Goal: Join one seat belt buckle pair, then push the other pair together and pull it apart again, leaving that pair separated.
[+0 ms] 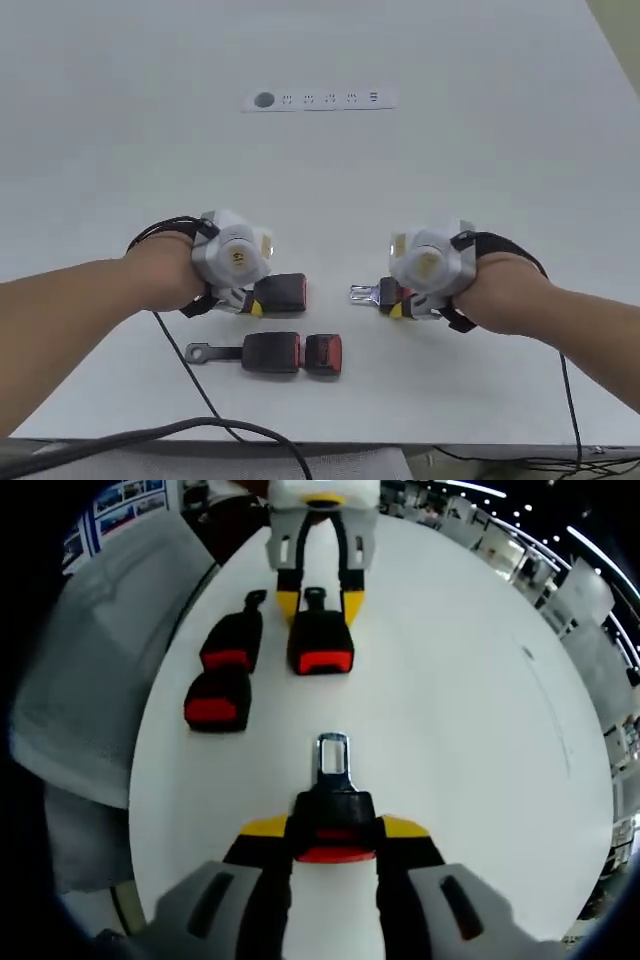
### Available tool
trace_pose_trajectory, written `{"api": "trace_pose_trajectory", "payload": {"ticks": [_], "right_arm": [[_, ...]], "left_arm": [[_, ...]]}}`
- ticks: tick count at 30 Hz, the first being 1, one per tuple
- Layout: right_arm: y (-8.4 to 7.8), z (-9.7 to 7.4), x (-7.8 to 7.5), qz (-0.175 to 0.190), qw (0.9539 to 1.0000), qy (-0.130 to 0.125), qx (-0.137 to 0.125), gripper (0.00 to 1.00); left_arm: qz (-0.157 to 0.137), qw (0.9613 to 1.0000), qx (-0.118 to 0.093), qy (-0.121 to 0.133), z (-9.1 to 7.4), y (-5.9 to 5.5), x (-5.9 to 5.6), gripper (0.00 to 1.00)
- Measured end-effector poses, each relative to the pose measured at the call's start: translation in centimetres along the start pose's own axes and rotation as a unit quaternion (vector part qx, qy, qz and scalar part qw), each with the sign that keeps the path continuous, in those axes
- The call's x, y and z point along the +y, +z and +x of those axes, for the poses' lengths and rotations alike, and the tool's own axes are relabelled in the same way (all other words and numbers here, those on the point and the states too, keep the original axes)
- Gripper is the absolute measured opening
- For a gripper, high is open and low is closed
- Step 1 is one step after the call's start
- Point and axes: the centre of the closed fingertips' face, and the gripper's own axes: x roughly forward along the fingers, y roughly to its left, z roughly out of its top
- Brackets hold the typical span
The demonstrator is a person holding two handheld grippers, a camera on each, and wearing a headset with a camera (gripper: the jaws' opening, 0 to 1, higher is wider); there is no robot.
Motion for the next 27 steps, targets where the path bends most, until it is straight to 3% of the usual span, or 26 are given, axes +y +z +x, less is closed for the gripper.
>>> {"api": "trace_pose_trajectory", "payload": {"ticks": [7, 14, 27], "right_arm": [[2.8, 1.4, 0.2, -0.021, 0.9997, 0.011, 0.003, 0.31], [4.0, 1.9, 0.1, -0.027, 0.9995, 0.017, 0.006, 0.3], [5.7, 2.6, 0.6, -0.03, 0.9991, 0.023, -0.018, 0.3]], "left_arm": [[0.004, 0.9999, 0.009, 0.004, 0.0, 0.0, -0.1, 0.31], [0.005, 0.9999, 0.014, 0.006, 0.1, 0.0, 0.0, 0.31], [0.013, 0.9998, 0.018, 0.002, 0.2, 0.0, -0.1, 0.31]]}}
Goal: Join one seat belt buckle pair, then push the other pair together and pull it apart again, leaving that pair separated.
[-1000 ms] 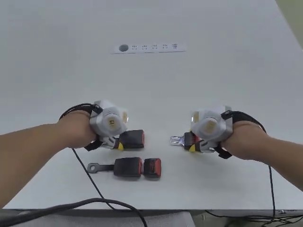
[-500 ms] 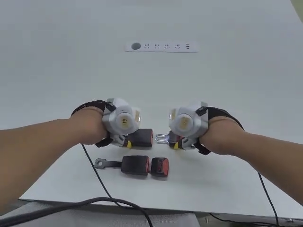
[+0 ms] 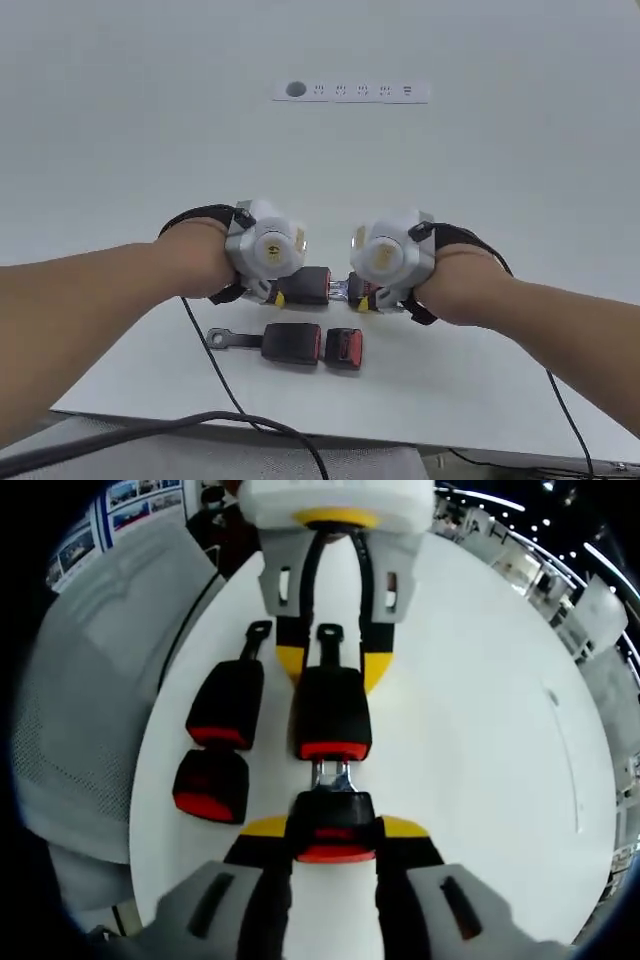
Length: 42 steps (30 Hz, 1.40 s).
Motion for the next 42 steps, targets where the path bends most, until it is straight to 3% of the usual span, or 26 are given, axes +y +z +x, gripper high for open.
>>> {"api": "trace_pose_trajectory", "payload": {"ticks": [4, 10, 13, 16, 20, 26, 32, 39, 42], "right_arm": [[0.0, -0.2, 0.0, 0.013, 0.9996, -0.004, -0.025, 0.28], [1.0, 0.2, -0.1, 0.021, 0.9992, -0.001, -0.034, 0.27], [1.9, 0.7, 0.1, 0.017, 0.9993, 0.002, -0.034, 0.26], [1.7, 0.8, -0.1, 0.006, 0.9995, 0.005, -0.032, 0.27], [1.7, 0.8, -0.1, 0.002, 0.9995, 0.005, -0.032, 0.27], [1.4, 0.6, 0.0, -0.002, 0.9994, 0.002, -0.033, 0.28], [-0.1, -0.1, -0.2, 0.001, 0.9995, 0.002, -0.031, 0.29], [-0.4, -0.3, 0.2, 0.001, 0.9994, -0.004, -0.035, 0.3], [-1.6, -0.9, 0.4, 0.006, 0.9994, -0.006, -0.034, 0.3]], "left_arm": [[-0.003, 1.0, -0.007, -0.001, -0.1, 0.0, 0.0, 0.3], [-0.008, 0.9997, -0.024, 0.001, -0.1, -0.2, 0.0, 0.29], [0.0, 0.9998, -0.02, -0.002, 0.0, 0.0, -0.1, 0.29], [0.008, 0.9999, -0.006, -0.005, 0.1, 0.1, -0.1, 0.3], [0.002, 1.0, -0.007, -0.005, 0.0, 0.0, -0.1, 0.3], [-0.004, 1.0, -0.005, -0.005, 0.1, -0.1, -0.1, 0.3], [-0.008, 0.9999, -0.006, -0.009, 0.1, -0.1, -0.2, 0.3], [0.003, 0.9999, 0.001, -0.01, 0.1, 0.1, -0.2, 0.31], [0.005, 0.9999, 0.002, -0.009, 0.1, 0.1, -0.3, 0.31]]}}
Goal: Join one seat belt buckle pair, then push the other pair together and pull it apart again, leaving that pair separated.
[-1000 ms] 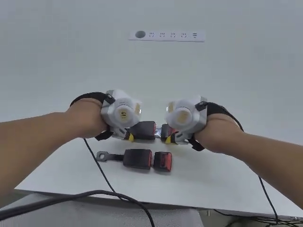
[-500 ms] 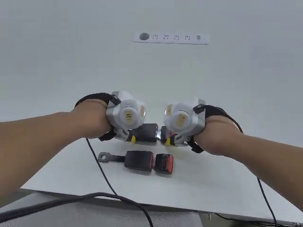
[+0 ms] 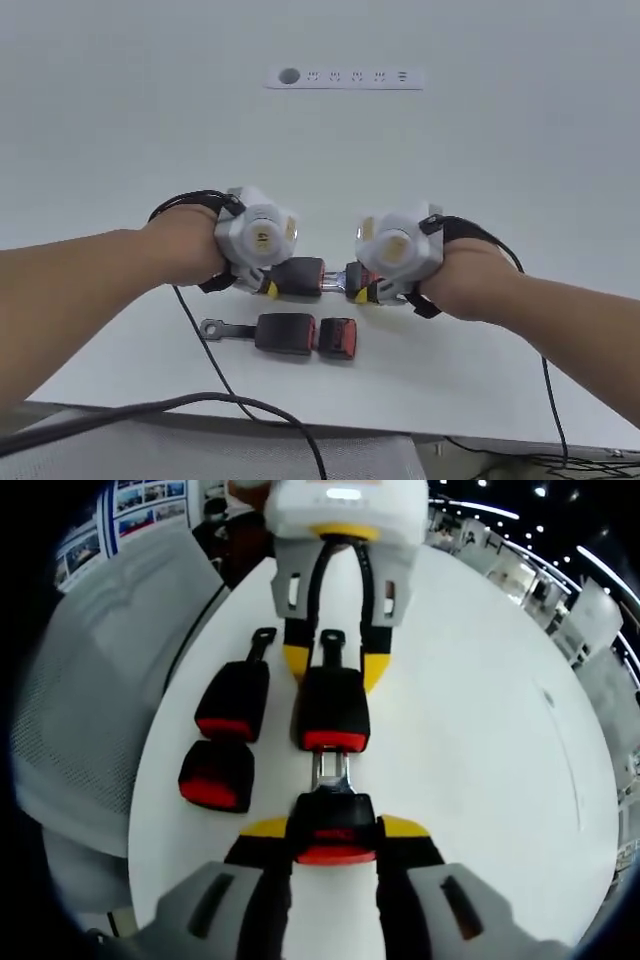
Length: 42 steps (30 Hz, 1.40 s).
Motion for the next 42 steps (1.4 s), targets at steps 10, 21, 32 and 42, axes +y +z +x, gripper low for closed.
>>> {"api": "trace_pose_trajectory", "payload": {"ticks": [10, 21, 32, 42], "right_arm": [[-5.6, -3.3, 0.1, 0.03, 0.9991, -0.022, 0.021, 0.32], [-9.0, -5.0, -0.2, 0.039, 0.9968, -0.047, 0.051, 0.38], [-9.1, -7.7, 0.4, 0.09, 0.9901, -0.108, 0.008, 0.54], [-7.2, -11.1, 2.9, 0.122, 0.9795, -0.152, -0.05, 0.72]], "left_arm": [[-0.005, 1.0, 0.005, 0.007, -0.1, 0.0, 0.0, 0.31], [-0.003, 0.9998, 0.016, 0.013, -0.2, 0.0, 0.1, 0.32], [-0.057, 0.9943, -0.033, 0.083, -3.2, -1.7, 0.7, 0.48], [-0.151, 0.9677, -0.112, 0.168, -8.8, -2.9, -2.8, 0.63]]}}
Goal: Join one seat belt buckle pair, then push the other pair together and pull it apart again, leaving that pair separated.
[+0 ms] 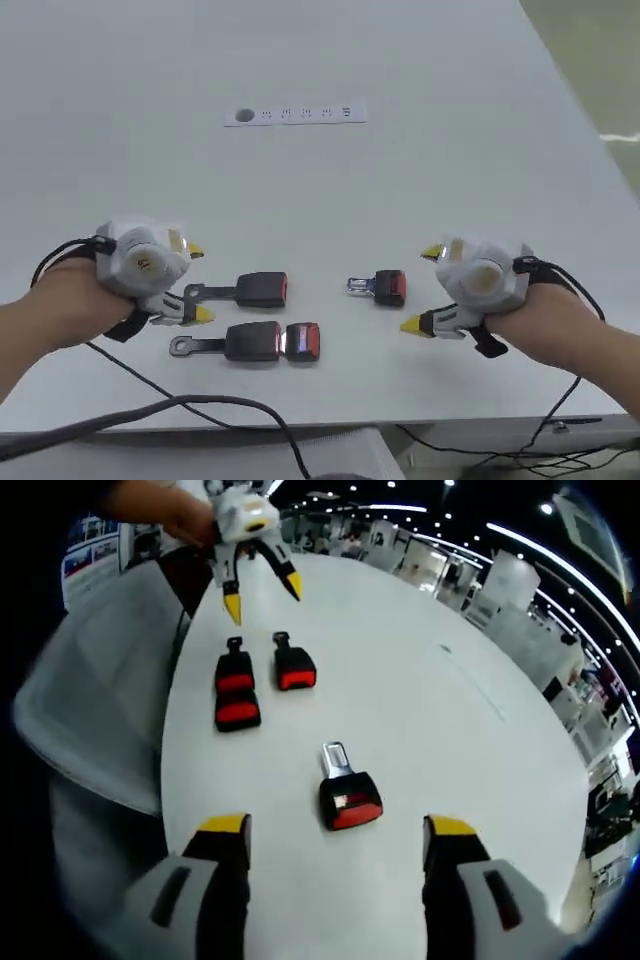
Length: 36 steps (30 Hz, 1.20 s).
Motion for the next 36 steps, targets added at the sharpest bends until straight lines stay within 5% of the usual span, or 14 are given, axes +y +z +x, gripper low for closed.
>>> {"api": "trace_pose_trajectory", "payload": {"ticks": [4, 9, 14, 17, 24, 36], "right_arm": [[0.7, -2.0, 0.8, 0.034, 0.999, -0.016, -0.026, 0.76], [-0.8, -3.2, 1.5, 0.056, 0.9976, -0.029, -0.029, 0.84], [-1.9, -4.3, 2.3, 0.083, 0.9956, -0.032, -0.03, 0.91], [-0.7, -5.1, 3.1, 0.094, 0.9929, -0.03, -0.067, 1.0], [-0.4, -5.4, 3.9, 0.106, 0.9917, -0.033, -0.065, 1.0], [-0.1, -6.1, 3.6, 0.123, 0.9899, -0.041, -0.057, 1.0]], "left_arm": [[-0.056, 0.9977, -0.011, 0.036, -2.4, -1.8, -0.8, 0.76], [-0.131, 0.9875, -0.042, 0.077, -4.5, -3.2, -1.2, 0.88], [-0.183, 0.9789, -0.045, 0.078, -6.0, -4.8, -2.8, 1.0], [-0.194, 0.9769, -0.046, 0.077, -6.9, -5.4, -3.5, 1.0], [-0.204, 0.9748, -0.043, 0.08, -8.0, -5.5, -3.8, 1.0], [-0.207, 0.9742, -0.046, 0.078, -7.5, -5.6, -3.2, 1.0]]}}
